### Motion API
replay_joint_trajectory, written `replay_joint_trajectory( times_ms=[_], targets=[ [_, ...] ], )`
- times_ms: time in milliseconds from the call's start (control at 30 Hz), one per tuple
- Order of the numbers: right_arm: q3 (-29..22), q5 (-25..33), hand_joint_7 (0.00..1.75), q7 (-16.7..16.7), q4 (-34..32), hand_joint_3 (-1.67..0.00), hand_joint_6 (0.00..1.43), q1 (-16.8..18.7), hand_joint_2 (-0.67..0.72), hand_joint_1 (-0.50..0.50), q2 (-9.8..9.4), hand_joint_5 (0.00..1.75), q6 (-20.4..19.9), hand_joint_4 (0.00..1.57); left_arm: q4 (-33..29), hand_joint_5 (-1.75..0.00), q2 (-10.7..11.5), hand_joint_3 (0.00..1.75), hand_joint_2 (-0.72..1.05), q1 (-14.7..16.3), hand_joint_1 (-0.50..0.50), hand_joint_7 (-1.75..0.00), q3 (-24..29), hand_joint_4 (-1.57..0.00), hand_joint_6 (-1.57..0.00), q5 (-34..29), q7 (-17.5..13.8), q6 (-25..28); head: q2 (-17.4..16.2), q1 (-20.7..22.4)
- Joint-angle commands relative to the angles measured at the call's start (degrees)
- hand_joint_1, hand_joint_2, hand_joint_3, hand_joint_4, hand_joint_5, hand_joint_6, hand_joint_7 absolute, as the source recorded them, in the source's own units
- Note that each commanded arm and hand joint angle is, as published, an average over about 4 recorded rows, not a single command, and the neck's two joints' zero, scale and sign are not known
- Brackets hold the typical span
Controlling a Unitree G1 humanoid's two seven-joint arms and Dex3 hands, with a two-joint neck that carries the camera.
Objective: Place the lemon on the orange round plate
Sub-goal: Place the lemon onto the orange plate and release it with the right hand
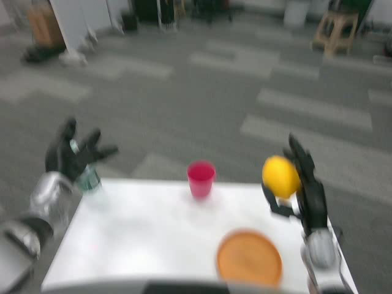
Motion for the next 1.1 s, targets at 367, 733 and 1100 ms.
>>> replay_joint_trajectory(
  times_ms=[367,733,1100],
  targets=[
    [0.1,0.5,0.14,-0.4,0.3,-0.95,0.00,-1.6,-0.60,-0.12,-0.09,0.87,-0.1,0.00,-0.3,0.00,0.7,0.09,0.96,0.2,0.50,0.00,0.5,-0.04,0.00,0.4,-0.1,-0.5,-10.4,-4.3],
    [0.5,0.6,0.14,-0.4,1.0,-0.95,0.00,-1.6,-0.60,-0.12,-0.20,0.87,-0.1,0.00,-0.3,0.00,0.9,0.07,0.96,0.1,0.50,0.00,0.4,-0.04,0.00,0.5,-0.1,-0.5,-9.9,-13.0],
    [5.2,0.8,0.14,-0.4,5.2,-0.95,0.00,-1.4,-0.60,-0.12,-0.45,0.87,0.0,0.00,-0.3,0.00,0.9,0.09,0.96,0.1,0.50,0.00,0.3,-0.04,0.00,0.5,-0.1,-0.5,-9.9,-20.3]
  ],
)
